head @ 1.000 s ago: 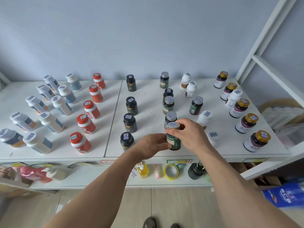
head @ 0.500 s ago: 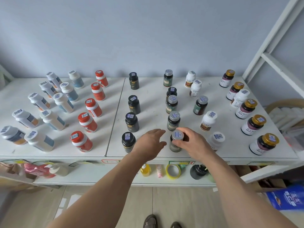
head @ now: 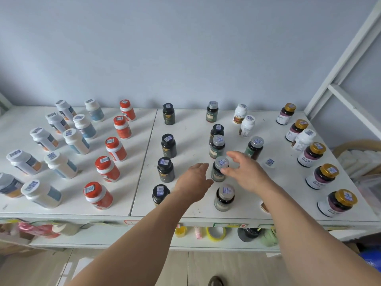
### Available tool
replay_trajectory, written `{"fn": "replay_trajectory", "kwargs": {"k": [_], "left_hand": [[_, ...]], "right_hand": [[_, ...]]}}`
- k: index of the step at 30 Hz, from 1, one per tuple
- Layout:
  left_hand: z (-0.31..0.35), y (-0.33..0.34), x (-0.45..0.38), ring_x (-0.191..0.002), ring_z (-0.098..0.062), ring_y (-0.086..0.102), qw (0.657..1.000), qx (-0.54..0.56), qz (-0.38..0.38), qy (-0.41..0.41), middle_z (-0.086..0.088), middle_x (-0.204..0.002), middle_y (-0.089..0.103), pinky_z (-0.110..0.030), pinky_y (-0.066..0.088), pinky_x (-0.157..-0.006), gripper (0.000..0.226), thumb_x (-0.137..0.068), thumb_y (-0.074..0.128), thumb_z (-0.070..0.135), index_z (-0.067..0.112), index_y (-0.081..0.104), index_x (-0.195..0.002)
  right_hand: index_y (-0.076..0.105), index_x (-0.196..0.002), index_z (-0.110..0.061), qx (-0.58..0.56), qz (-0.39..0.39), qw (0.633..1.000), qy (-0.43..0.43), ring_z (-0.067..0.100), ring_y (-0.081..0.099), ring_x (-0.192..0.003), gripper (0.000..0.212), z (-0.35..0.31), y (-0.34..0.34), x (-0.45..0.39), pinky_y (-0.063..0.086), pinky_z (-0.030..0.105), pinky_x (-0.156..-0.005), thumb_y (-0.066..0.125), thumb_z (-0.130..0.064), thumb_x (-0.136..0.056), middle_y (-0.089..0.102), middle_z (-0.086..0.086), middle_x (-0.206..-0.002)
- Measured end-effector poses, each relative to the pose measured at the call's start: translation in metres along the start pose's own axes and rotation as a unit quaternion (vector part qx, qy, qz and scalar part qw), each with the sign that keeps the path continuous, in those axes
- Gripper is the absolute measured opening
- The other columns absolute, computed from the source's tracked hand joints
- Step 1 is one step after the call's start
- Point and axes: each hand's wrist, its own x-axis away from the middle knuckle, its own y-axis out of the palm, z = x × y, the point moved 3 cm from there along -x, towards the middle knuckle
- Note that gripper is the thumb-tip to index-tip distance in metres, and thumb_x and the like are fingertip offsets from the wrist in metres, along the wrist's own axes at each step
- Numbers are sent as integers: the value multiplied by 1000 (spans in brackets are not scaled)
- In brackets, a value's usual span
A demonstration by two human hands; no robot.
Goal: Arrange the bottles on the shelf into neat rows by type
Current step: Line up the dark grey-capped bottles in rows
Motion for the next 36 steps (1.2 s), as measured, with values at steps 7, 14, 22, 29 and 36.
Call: {"fn": "replay_trajectory", "kwargs": {"k": [7,14,22,29,36], "left_hand": [[-3,2,-21,-117,-17,54,987,127,-75,-61,2,-132,57,-31,44,-98,56,-82,71,38,28,52,-133],[8,-15,-34,-104,-15,63,960,239,-133,-56,5,-109,71,-38,49,-97,35,-80,74,28,23,67,-114],[14,-35,-40,-107,-13,61,948,255,-188,-37,10,-107,71,-30,47,-93,32,-80,73,28,30,69,-112],[8,-36,-42,-110,-13,60,941,258,-218,-32,9,-108,71,-40,45,-102,31,-80,74,29,33,69,-111],[6,-34,-45,-107,-12,60,955,212,-206,-10,11,-109,70,-27,47,-91,32,-80,73,32,34,68,-112]], "right_hand": [[53,-128,-31,26,-27,999,-6,11,57,-96,53,-1,4,-24,40,24,-78,72,-41,-80,64,-8,-115],[61,-98,-38,14,2,999,-36,6,61,-82,31,-21,-20,-31,43,20,-63,71,-54,-74,67,-16,-89],[63,-111,-27,20,22,1000,-10,9,60,-86,49,-32,-34,-31,34,18,-56,67,-60,-76,67,-9,-100],[64,-108,-26,13,30,999,10,8,60,-82,46,-33,-31,-27,34,20,-55,67,-59,-77,67,-9,-94],[64,-99,-30,2,22,1000,6,7,60,-82,33,-29,-27,-25,39,22,-60,68,-55,-78,66,-11,-88]]}}
